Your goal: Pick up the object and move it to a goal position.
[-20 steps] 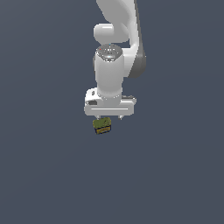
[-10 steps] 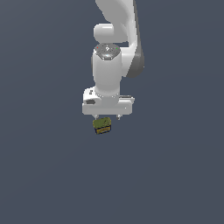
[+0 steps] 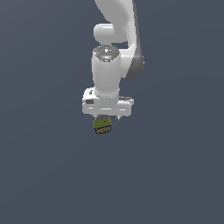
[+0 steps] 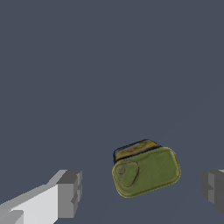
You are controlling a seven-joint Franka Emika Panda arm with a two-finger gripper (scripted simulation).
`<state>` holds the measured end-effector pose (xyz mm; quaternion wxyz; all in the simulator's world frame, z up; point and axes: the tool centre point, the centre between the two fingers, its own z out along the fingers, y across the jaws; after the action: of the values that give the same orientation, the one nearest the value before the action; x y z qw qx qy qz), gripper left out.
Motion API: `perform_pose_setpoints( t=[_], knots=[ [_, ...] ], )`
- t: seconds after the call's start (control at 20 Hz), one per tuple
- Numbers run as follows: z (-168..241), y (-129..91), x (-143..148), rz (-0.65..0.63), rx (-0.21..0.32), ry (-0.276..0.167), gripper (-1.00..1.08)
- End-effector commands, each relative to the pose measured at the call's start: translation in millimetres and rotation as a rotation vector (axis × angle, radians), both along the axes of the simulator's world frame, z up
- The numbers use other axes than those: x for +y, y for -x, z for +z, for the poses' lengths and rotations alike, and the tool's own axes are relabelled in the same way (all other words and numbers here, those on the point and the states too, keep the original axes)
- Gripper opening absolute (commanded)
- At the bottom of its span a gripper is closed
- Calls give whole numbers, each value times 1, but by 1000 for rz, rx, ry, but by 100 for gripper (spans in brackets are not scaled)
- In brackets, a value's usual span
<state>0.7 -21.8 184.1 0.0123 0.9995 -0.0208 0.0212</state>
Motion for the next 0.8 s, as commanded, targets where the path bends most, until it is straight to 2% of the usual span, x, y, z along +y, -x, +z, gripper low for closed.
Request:
perform_pose_setpoints(
  t=[0.0, 0.3, 0.75],
  knots=[
    [-2, 1, -1, -36, 1, -3, 100],
    [-11, 5, -3, -159, 4, -13, 100],
    [-27, 12, -9, -419, 10, -29, 100]
  ],
)
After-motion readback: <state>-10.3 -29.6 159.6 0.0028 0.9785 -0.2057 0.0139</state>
